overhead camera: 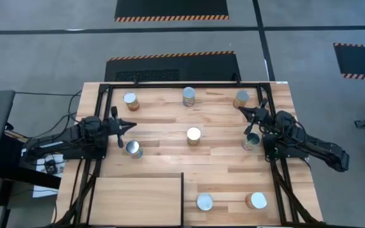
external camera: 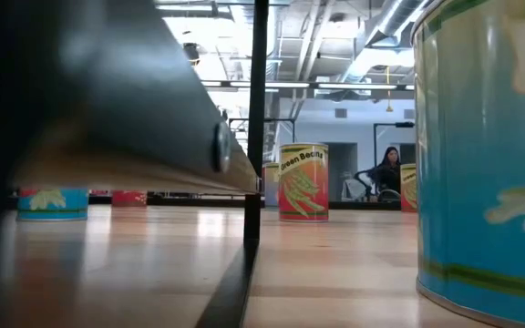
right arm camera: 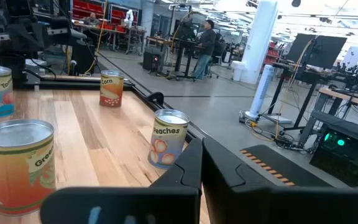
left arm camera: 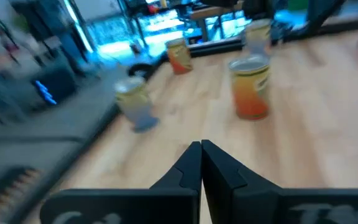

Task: Pick and place cans onto a shelf
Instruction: Put the canned tomatoes on the shelf

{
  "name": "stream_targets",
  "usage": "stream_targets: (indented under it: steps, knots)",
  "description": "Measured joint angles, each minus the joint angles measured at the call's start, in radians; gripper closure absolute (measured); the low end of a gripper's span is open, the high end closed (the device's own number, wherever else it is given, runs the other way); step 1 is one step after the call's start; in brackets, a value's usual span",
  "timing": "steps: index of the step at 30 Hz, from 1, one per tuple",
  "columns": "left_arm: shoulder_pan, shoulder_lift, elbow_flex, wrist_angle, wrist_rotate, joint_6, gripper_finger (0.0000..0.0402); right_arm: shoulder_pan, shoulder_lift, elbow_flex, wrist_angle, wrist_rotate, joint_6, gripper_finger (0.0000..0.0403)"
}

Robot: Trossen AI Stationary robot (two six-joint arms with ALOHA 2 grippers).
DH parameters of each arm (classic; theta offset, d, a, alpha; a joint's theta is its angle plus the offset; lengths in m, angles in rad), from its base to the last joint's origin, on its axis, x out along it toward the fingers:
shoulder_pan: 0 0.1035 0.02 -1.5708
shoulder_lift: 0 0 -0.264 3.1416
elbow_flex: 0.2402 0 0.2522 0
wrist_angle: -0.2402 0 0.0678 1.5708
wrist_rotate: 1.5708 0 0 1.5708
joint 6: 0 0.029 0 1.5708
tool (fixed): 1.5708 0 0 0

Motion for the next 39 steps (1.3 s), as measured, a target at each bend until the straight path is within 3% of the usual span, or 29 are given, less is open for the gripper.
stream_targets:
  steps: [5, 10, 16, 20, 25, 27, 35, 39]
  knots:
    - [0.0, 0.0, -0.001, 0.007, -0.048, 0.119, 0.0401, 0.0, 0.0, 0.0, 0.0, 0.0, 0.008, 0.0377]
    - [0.0, 0.0, 0.0, 0.006, -0.047, 0.095, 0.0401, 0.0, 0.0, 0.0, 0.004, -0.002, 0.013, 0.0377]
    - [0.0, 0.0, 0.0, 0.007, -0.047, 0.071, 0.0401, 0.0, 0.0, -0.003, 0.03, -0.005, 0.221, 0.0377]
    - [0.0, 0.0, 0.0, 0.007, -0.047, 0.067, 0.0401, 0.0, 0.0, -0.006, 0.106, -0.003, 0.213, 0.0377]
    - [0.0, 0.0, 0.0, 0.007, -0.04, -0.038, 0.0401, 0.02, 0.0, 0.031, 0.209, -0.198, 0.224, 0.0391]
    - [0.0, 0.0, 0.0, 0.007, -0.04, -0.082, 0.0401, 0.058, 0.026, 0.078, 0.174, -0.202, 0.226, 0.0396]
    - [0.0, 0.0, 0.001, 0.008, -0.04, -0.157, 0.0401, 0.36, 0.286, 0.294, -0.181, 0.084, 0.278, 0.0398]
    - [0.0, 0.0, 0.001, 0.008, -0.041, -0.158, 0.0401, 0.576, 0.46, 0.356, -0.186, 0.238, 0.333, 0.0399]
